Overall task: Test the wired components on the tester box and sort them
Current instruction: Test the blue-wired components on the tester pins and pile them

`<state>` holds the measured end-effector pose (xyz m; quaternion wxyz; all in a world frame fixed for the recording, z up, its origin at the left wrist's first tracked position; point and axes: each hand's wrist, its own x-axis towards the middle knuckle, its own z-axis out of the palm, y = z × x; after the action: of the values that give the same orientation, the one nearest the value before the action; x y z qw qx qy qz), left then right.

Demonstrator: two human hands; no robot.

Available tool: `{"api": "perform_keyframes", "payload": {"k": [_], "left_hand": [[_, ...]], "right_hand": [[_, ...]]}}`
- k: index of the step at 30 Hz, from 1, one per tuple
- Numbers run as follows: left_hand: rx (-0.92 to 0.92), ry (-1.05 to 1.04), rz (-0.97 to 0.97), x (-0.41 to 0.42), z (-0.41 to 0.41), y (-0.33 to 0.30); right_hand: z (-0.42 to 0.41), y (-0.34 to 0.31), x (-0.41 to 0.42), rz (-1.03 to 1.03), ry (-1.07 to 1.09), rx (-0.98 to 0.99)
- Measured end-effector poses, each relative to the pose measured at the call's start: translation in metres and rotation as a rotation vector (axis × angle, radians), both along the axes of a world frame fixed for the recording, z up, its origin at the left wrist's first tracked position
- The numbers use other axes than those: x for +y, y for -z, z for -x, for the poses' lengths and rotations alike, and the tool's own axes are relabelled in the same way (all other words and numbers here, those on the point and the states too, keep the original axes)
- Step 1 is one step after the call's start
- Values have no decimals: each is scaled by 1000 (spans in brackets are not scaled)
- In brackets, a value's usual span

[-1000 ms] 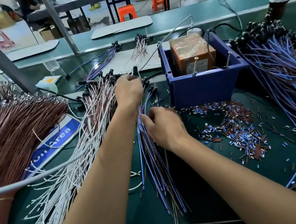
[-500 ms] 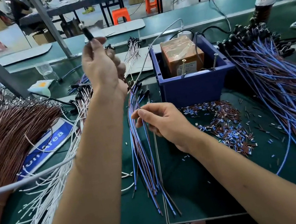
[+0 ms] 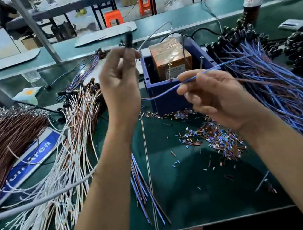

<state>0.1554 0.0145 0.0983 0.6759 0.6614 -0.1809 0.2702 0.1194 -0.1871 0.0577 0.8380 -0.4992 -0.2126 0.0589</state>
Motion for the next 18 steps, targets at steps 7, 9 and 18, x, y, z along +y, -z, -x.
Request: {"api": "perform_keyframes", "payload": {"k": [7, 9, 18], "left_hand": [[14, 51, -286, -20, -1, 28], [21, 83, -275, -27, -1, 35], [-21, 79, -548, -41, 3, 58]], "right_hand": [[-9, 6, -42, -196, 258, 121], [-8, 11, -39, -167, 245, 134], [-8, 29, 0, 116, 230, 122]]}}
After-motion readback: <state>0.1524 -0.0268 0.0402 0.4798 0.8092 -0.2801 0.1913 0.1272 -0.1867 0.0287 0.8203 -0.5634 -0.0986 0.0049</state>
